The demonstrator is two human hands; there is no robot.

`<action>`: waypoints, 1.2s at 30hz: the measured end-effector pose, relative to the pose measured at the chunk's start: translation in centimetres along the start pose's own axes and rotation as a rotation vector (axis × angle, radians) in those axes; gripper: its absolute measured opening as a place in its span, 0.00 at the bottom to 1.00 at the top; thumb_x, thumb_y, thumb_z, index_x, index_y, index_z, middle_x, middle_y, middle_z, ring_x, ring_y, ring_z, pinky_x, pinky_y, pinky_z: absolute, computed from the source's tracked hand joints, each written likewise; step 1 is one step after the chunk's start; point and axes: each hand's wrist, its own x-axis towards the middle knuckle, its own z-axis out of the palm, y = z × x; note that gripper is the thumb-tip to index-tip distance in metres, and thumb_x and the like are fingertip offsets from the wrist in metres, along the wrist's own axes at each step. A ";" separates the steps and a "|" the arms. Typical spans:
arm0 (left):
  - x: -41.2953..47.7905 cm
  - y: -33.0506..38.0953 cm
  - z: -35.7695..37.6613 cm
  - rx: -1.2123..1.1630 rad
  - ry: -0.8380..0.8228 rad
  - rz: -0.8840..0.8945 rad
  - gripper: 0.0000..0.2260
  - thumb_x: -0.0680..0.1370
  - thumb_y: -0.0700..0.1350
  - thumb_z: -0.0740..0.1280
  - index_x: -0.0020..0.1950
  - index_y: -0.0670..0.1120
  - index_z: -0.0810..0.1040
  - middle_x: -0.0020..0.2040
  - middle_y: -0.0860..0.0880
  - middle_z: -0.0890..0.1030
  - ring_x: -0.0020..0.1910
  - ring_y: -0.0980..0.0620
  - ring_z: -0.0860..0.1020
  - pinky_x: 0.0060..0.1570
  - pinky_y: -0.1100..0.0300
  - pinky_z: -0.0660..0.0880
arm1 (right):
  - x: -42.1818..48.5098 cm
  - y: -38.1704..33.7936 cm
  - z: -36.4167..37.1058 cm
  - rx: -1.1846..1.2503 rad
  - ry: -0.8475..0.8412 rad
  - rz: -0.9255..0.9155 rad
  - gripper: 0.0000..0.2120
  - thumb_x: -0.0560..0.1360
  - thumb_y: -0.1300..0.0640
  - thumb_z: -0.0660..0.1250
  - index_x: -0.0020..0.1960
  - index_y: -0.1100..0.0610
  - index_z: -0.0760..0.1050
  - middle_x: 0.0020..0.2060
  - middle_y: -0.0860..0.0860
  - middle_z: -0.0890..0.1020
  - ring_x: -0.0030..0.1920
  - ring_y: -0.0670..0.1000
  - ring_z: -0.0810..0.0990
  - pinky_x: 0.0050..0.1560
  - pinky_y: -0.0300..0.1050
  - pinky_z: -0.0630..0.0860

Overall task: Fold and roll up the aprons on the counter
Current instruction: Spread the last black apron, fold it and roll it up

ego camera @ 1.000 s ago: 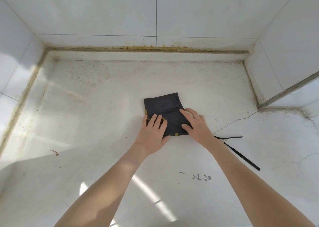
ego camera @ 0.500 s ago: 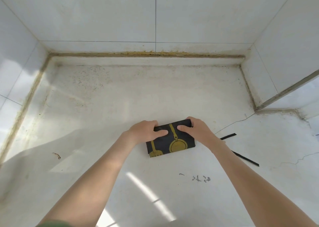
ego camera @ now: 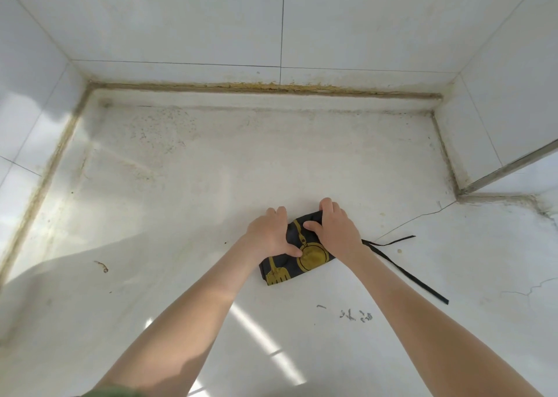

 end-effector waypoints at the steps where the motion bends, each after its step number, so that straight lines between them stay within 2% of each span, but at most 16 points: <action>1: 0.0 0.3 0.1 0.010 -0.004 -0.003 0.33 0.69 0.58 0.74 0.63 0.42 0.64 0.57 0.44 0.72 0.55 0.44 0.74 0.47 0.54 0.72 | -0.1 0.0 -0.1 0.037 -0.004 -0.001 0.24 0.77 0.43 0.63 0.62 0.60 0.64 0.53 0.54 0.73 0.52 0.55 0.73 0.48 0.46 0.72; 3: 0.2 0.9 0.2 0.066 -0.013 0.005 0.29 0.72 0.56 0.72 0.63 0.41 0.66 0.57 0.43 0.75 0.55 0.44 0.75 0.46 0.55 0.71 | -0.1 0.4 -0.5 0.183 -0.030 0.005 0.20 0.77 0.47 0.64 0.60 0.60 0.65 0.51 0.53 0.72 0.50 0.54 0.72 0.47 0.45 0.72; 6: 0.3 1.6 0.2 0.158 -0.008 0.015 0.26 0.74 0.55 0.71 0.64 0.42 0.68 0.59 0.44 0.76 0.57 0.44 0.75 0.49 0.55 0.70 | 0.0 1.6 -1.5 0.437 -0.142 0.036 0.14 0.77 0.54 0.66 0.59 0.56 0.66 0.47 0.51 0.71 0.47 0.51 0.72 0.41 0.38 0.68; 10: 0.2 2.7 0.4 0.153 -0.041 0.001 0.27 0.74 0.51 0.72 0.67 0.42 0.67 0.61 0.42 0.73 0.59 0.42 0.74 0.53 0.53 0.73 | -0.9 3.1 -2.9 0.595 -0.317 0.057 0.20 0.76 0.59 0.68 0.65 0.53 0.66 0.45 0.49 0.71 0.44 0.46 0.72 0.41 0.33 0.69; 15: -0.3 2.9 -0.6 -0.026 -0.150 -0.035 0.24 0.72 0.48 0.74 0.63 0.40 0.71 0.58 0.44 0.77 0.57 0.44 0.76 0.49 0.56 0.73 | -2.0 3.4 -4.4 0.579 -0.412 0.065 0.24 0.75 0.56 0.69 0.66 0.51 0.63 0.46 0.47 0.73 0.43 0.44 0.73 0.41 0.35 0.69; 17: -0.6 2.3 -0.8 -0.155 -0.244 -0.070 0.23 0.71 0.49 0.75 0.62 0.41 0.75 0.57 0.45 0.79 0.55 0.45 0.77 0.49 0.56 0.76 | -2.4 3.5 -4.8 0.549 -0.443 0.070 0.21 0.76 0.54 0.69 0.65 0.50 0.64 0.49 0.49 0.74 0.45 0.47 0.74 0.42 0.37 0.69; 20: -1.8 2.1 -1.5 -0.298 -0.318 -0.106 0.22 0.70 0.48 0.76 0.62 0.43 0.77 0.57 0.45 0.81 0.53 0.44 0.80 0.53 0.52 0.79 | -3.1 3.3 -6.1 0.493 -0.471 0.030 0.11 0.76 0.52 0.67 0.57 0.52 0.71 0.51 0.50 0.77 0.46 0.47 0.74 0.44 0.38 0.69; 23: -2.8 2.1 -2.8 -0.396 -0.344 -0.108 0.20 0.71 0.46 0.75 0.61 0.44 0.78 0.56 0.44 0.81 0.53 0.43 0.80 0.55 0.47 0.79 | -3.4 2.6 -8.0 0.451 -0.474 -0.002 0.11 0.76 0.54 0.67 0.55 0.58 0.75 0.52 0.54 0.79 0.47 0.49 0.75 0.48 0.42 0.70; 26: -4.5 2.7 -4.5 -0.515 -0.325 -0.066 0.17 0.72 0.42 0.73 0.60 0.45 0.78 0.55 0.43 0.82 0.53 0.42 0.81 0.54 0.47 0.79 | -3.9 1.7 -10.6 0.448 -0.418 -0.046 0.11 0.76 0.56 0.67 0.54 0.63 0.76 0.49 0.58 0.80 0.48 0.53 0.78 0.52 0.47 0.73; 28: -5.6 3.5 -5.4 -0.615 -0.319 -0.015 0.16 0.73 0.41 0.73 0.59 0.45 0.78 0.55 0.43 0.83 0.53 0.42 0.81 0.55 0.47 0.78 | -4.2 0.7 -12.3 0.435 -0.380 -0.093 0.07 0.76 0.57 0.67 0.47 0.61 0.75 0.43 0.55 0.79 0.43 0.51 0.76 0.45 0.45 0.72; 30: -6.7 4.2 -6.1 -0.660 -0.276 0.043 0.16 0.73 0.42 0.73 0.60 0.44 0.79 0.55 0.44 0.83 0.53 0.44 0.81 0.57 0.50 0.78 | -4.8 -0.6 -14.0 0.376 -0.346 -0.154 0.08 0.76 0.56 0.67 0.40 0.57 0.71 0.37 0.50 0.75 0.38 0.48 0.72 0.38 0.41 0.66; 33: -7.7 4.9 -6.8 -0.635 -0.143 0.078 0.14 0.74 0.43 0.72 0.58 0.44 0.79 0.54 0.44 0.83 0.52 0.44 0.82 0.56 0.51 0.78 | -5.2 -1.5 -16.2 0.265 -0.317 -0.246 0.06 0.76 0.55 0.66 0.45 0.58 0.73 0.42 0.50 0.76 0.42 0.48 0.72 0.38 0.39 0.66; 36: -8.5 4.9 -7.4 -0.550 0.066 0.098 0.10 0.74 0.45 0.71 0.55 0.47 0.80 0.51 0.46 0.83 0.49 0.45 0.81 0.52 0.54 0.78 | -5.4 -1.3 -18.4 0.266 -0.235 -0.276 0.02 0.77 0.59 0.64 0.49 0.53 0.75 0.45 0.48 0.78 0.44 0.46 0.73 0.42 0.36 0.67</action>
